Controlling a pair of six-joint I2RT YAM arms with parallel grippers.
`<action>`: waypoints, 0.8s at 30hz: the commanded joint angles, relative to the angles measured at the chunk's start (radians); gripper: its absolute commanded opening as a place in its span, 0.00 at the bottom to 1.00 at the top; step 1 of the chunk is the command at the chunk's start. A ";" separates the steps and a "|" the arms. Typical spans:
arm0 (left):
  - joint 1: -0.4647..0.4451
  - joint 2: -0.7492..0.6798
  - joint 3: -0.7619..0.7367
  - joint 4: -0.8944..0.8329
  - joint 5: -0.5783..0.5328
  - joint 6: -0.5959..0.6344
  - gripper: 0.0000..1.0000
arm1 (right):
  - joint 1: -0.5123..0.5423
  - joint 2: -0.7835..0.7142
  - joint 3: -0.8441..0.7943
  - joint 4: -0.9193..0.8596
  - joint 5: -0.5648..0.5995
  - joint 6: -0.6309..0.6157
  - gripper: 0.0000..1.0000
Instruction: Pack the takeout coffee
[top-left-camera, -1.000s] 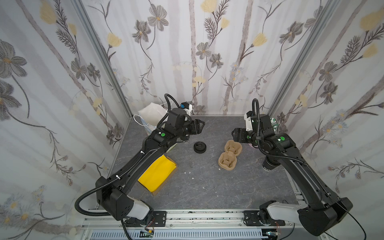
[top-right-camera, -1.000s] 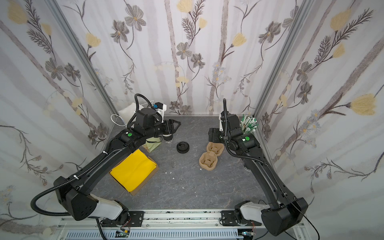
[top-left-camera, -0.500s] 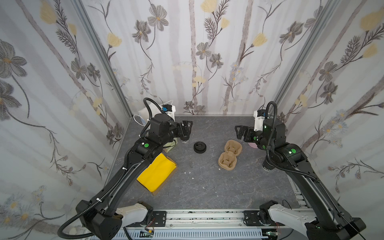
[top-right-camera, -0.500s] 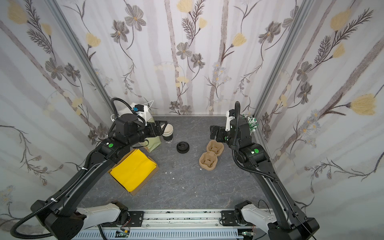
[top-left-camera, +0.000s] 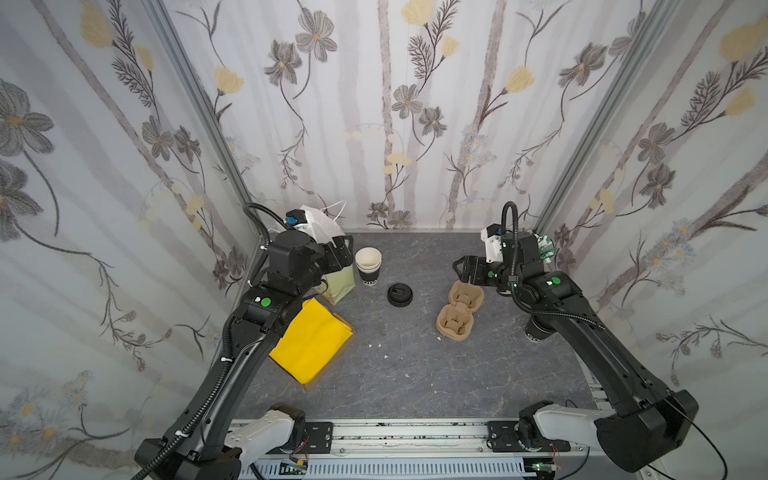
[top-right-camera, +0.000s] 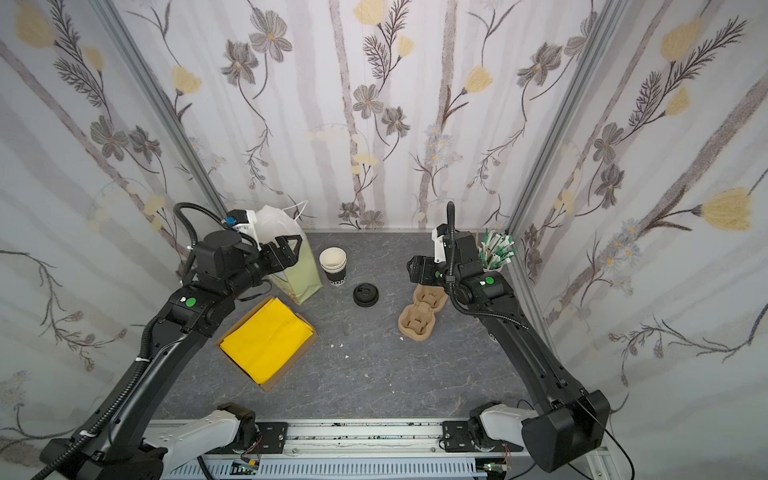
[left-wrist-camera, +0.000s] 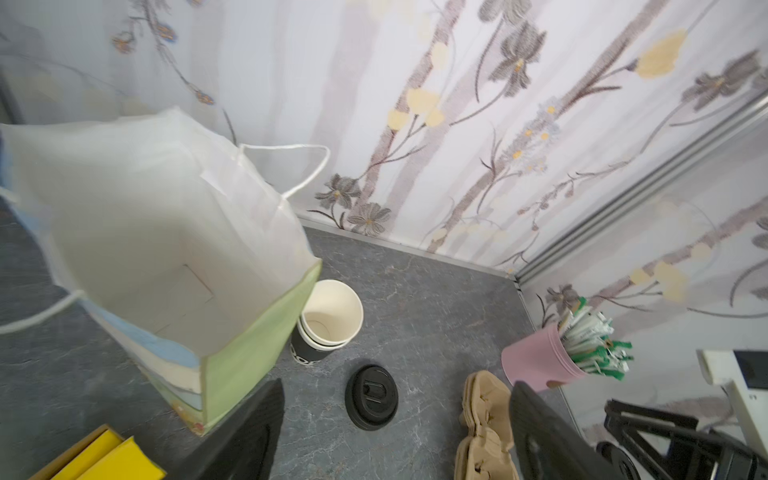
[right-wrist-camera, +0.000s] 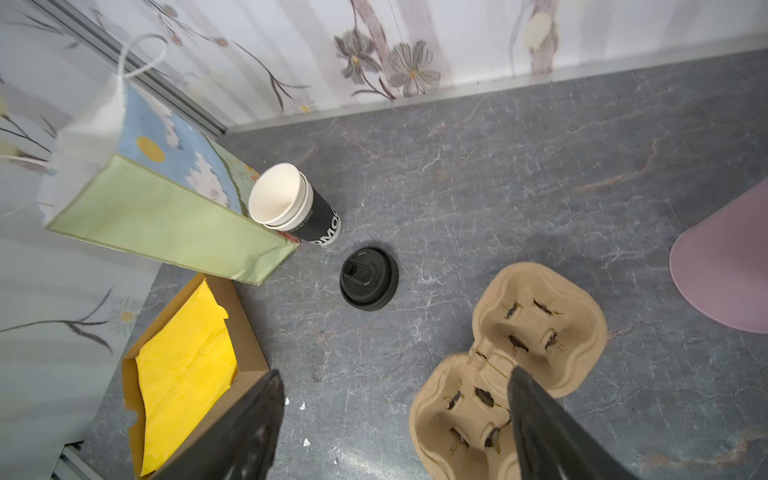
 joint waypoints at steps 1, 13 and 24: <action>0.068 0.059 0.112 -0.186 -0.031 -0.056 0.83 | 0.004 0.065 0.045 -0.119 0.016 -0.001 0.78; 0.291 0.195 0.286 -0.426 -0.041 -0.007 0.67 | 0.034 0.180 0.054 -0.194 0.043 0.016 0.66; 0.363 0.295 0.322 -0.430 0.073 -0.018 0.53 | 0.048 0.255 0.081 -0.181 -0.050 0.006 0.65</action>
